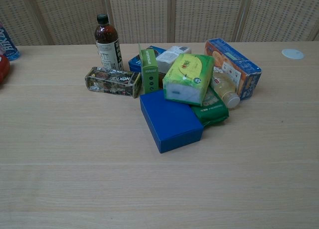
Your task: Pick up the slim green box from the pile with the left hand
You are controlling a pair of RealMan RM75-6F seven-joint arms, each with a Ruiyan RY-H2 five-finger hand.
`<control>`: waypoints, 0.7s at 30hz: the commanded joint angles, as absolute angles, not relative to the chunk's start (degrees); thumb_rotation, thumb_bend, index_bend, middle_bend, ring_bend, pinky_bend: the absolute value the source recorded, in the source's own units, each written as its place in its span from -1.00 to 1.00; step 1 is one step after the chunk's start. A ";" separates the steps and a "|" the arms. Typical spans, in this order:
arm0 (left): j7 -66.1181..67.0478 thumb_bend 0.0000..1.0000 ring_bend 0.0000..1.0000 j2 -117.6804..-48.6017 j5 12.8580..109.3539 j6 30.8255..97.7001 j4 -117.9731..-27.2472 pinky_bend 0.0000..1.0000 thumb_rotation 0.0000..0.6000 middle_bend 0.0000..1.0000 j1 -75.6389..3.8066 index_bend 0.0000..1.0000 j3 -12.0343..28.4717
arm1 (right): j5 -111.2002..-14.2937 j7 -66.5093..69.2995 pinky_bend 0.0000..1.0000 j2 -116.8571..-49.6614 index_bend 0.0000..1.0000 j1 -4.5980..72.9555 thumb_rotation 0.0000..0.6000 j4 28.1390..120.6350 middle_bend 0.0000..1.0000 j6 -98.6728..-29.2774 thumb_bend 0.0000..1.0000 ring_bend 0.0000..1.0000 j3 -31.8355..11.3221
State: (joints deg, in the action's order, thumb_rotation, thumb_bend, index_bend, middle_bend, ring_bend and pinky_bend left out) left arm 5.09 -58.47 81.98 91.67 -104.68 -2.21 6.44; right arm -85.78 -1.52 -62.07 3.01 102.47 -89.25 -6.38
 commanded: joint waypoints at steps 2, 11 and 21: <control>5.08 -1.00 -1.00 -58.42 82.09 91.55 -104.71 -1.00 1.00 -1.00 -2.22 -1.00 6.36 | -85.84 -1.48 -1.00 -62.04 -1.00 2.99 0.70 102.49 -1.00 -89.27 -1.00 -1.00 -6.36; 4.70 -1.00 -1.00 -58.73 83.72 89.49 -104.40 -1.00 1.00 -1.00 -3.25 -1.00 5.54 | -85.46 -1.74 -1.00 -62.12 -1.00 2.95 0.71 102.49 -1.00 -89.18 -1.00 -1.00 -6.42; 13.05 -1.00 -1.00 -58.78 82.31 77.92 -107.04 -1.00 1.00 -1.00 -13.08 -1.00 9.20 | -84.70 -1.82 -1.00 -62.36 -1.00 3.38 0.71 102.23 -1.00 -88.19 -1.00 -1.00 -6.57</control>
